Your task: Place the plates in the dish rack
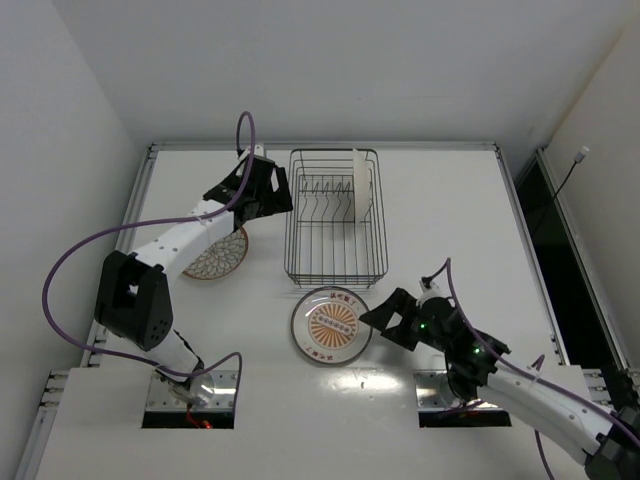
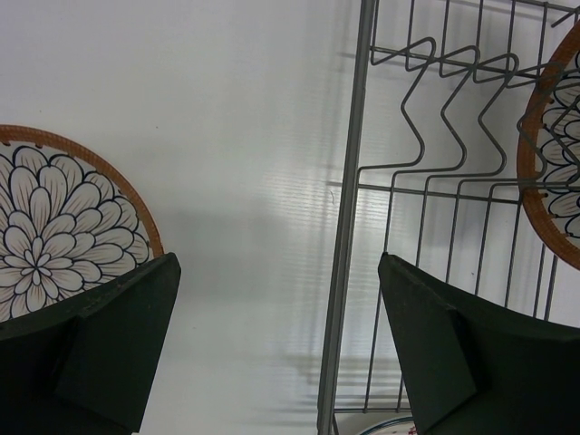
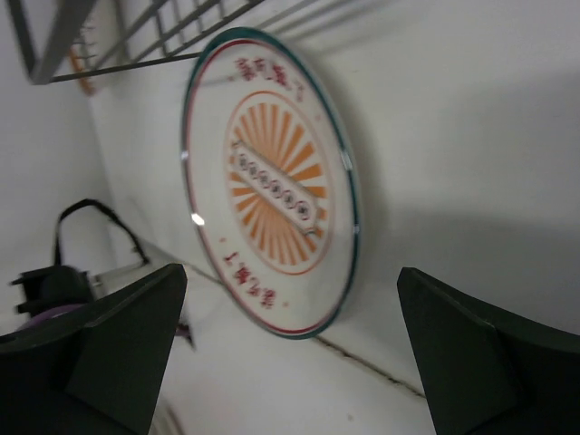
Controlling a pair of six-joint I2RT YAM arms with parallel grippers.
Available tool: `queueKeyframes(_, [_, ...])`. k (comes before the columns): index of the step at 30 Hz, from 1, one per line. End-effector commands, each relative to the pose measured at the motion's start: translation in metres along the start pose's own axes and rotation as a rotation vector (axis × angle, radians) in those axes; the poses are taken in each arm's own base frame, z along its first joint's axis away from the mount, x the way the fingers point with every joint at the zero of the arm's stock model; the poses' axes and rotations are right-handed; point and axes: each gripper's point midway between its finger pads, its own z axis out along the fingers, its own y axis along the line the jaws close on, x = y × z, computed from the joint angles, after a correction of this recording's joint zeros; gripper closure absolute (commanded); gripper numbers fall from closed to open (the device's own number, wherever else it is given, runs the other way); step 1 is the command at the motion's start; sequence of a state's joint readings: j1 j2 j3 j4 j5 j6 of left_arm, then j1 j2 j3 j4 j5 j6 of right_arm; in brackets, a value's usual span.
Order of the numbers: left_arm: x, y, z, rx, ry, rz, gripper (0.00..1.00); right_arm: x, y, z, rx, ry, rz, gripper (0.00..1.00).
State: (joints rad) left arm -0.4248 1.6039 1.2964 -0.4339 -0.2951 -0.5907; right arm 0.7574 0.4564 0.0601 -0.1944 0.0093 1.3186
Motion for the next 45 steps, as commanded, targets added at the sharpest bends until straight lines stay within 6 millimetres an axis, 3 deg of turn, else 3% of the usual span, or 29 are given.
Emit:
queueKeyframes(1, [-0.011, -0.004, -0.001, 0.013, -0.028, -0.005, 0.11, 0.026, -0.015, 0.011, -0.085, 0.069, 0.112, 0.0])
queueKeyframes(6, [-0.011, -0.004, -0.001, 0.013, -0.028, -0.005, 0.11, 0.032, -0.025, 0.013, -0.008, 0.103, 0.101, 0.0])
queueKeyframes(10, [-0.01, -0.005, -0.001, 0.022, -0.023, -0.005, 0.11, 0.041, -0.047, 0.015, 0.142, 0.155, 0.09, 0.03])
queueKeyframes(17, [-0.01, -0.005, -0.001, 0.022, -0.023, -0.005, 0.11, 0.051, -0.048, 0.022, 0.178, 0.189, 0.073, 0.13])
queueKeyframes(20, [-0.01, -0.005, -0.001, 0.022, -0.023, -0.005, 0.11, 0.052, -0.05, 0.025, 0.192, 0.181, 0.083, 0.33])
queueKeyframes(21, [-0.01, -0.005, -0.001, 0.022, -0.023, -0.005, 0.11, 0.053, -0.053, 0.025, 0.202, 0.184, 0.083, 0.48])
queueKeyframes(23, [-0.01, -0.005, -0.001, 0.022, -0.023, -0.005, 0.11, 0.054, -0.054, 0.025, 0.217, 0.185, 0.085, 0.63])
queueKeyframes(24, [-0.01, -0.005, -0.001, 0.022, -0.023, -0.005, 0.11, 0.054, -0.057, 0.025, 0.233, 0.18, 0.074, 0.78])
queueKeyframes(28, [-0.011, -0.004, -0.001, 0.013, -0.028, -0.005, 0.11, 0.047, -0.057, 0.017, 0.324, 0.164, 0.006, 1.0])
queueKeyframes(31, [-0.011, -0.004, -0.001, 0.013, -0.028, -0.005, 0.11, 0.041, -0.054, 0.007, 0.378, 0.153, -0.085, 1.0])
queueKeyframes(33, [-0.011, -0.004, -0.001, 0.013, -0.028, -0.005, 0.11, 0.036, -0.041, -0.005, 0.392, 0.146, -0.139, 1.0])
queueKeyframes(34, [-0.011, -0.004, -0.001, 0.013, -0.028, -0.005, 0.11, 0.031, -0.024, -0.008, 0.368, 0.134, -0.152, 1.0])
queueKeyframes(35, [-0.011, -0.004, -0.001, 0.013, -0.028, -0.005, 0.11, 0.031, -0.028, -0.018, 0.406, 0.141, -0.175, 1.0])
queueKeyframes(39, [-0.011, -0.002, -0.001, 0.005, -0.032, -0.005, 0.11, 0.02, -0.001, -0.042, 0.398, 0.099, -0.26, 1.0])
queueKeyframes(40, [-0.011, -0.002, -0.001, 0.005, -0.032, -0.005, 0.11, 0.015, 0.018, -0.047, 0.375, 0.083, -0.266, 1.0])
queueKeyframes(42, [-0.011, -0.002, -0.001, 0.005, -0.032, -0.005, 0.11, 0.003, 0.02, -0.062, 0.423, 0.049, -0.313, 1.0])
queueKeyframes(43, [-0.011, -0.002, -0.001, 0.005, -0.032, -0.005, 0.11, -0.002, 0.042, -0.07, 0.393, 0.036, -0.328, 1.0])
queueKeyframes(44, [-0.011, -0.002, -0.001, 0.005, -0.032, -0.005, 0.11, -0.011, 0.04, -0.079, 0.434, 0.007, -0.361, 1.0])
queueKeyframes(45, [-0.011, -0.002, -0.001, 0.005, -0.032, -0.005, 0.11, -0.02, 0.064, -0.088, 0.395, -0.019, -0.36, 1.0])
